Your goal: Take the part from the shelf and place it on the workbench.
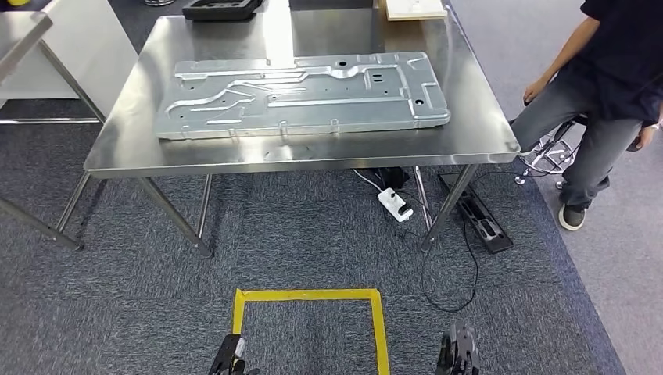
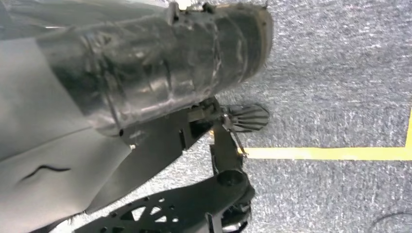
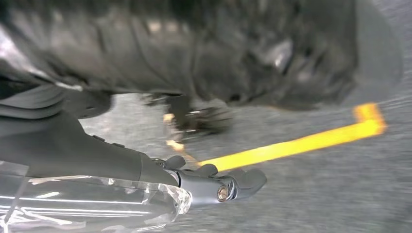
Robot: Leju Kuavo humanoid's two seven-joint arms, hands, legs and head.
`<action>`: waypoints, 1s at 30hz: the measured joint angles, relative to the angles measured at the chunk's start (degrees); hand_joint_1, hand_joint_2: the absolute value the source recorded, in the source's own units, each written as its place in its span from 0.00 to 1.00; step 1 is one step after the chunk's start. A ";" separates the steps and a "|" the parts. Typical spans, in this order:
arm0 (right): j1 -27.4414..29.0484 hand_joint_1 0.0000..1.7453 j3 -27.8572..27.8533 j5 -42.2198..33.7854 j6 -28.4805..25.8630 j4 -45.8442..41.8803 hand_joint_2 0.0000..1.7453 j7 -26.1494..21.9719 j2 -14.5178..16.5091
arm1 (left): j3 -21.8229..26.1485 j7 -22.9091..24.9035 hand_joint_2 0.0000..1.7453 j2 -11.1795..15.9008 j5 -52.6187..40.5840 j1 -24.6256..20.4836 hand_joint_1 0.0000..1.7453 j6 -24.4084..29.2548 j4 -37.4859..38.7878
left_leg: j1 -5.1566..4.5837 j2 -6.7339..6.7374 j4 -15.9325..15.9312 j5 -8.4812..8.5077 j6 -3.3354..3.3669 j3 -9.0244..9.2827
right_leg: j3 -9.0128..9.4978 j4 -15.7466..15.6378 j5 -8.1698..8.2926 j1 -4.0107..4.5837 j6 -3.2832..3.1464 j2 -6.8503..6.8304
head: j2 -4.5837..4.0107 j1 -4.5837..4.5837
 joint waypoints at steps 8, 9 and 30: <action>-1.11 0.00 0.01 -1.03 -1.43 9.05 0.00 7.76 1.86 | -0.02 0.45 0.00 -0.63 -0.44 0.05 0.00 -0.13 0.00 | -0.21 0.71 2.26 4.50 2.06 -7.27 | -1.08 16.61 -9.15 -0.12 0.64 0.48 | 0.00 0.41; -1.22 0.00 0.01 -0.83 -2.03 9.67 0.00 9.61 2.08 | -0.03 0.50 0.00 -0.70 -0.57 0.06 0.00 -0.15 0.00 | -0.15 0.69 2.97 4.89 1.88 -8.52 | 1.20 14.34 -7.56 -0.17 0.67 0.48 | 0.00 0.42; -2.38 0.00 10.81 11.26 1.37 13.78 0.00 20.94 5.42 | -2.18 2.99 0.00 -1.00 -5.56 -0.35 0.00 0.26 0.00 | -0.84 3.08 2.11 -3.05 0.91 2.39 | -0.72 1.74 -1.18 1.26 -2.00 -0.91 | 0.00 0.38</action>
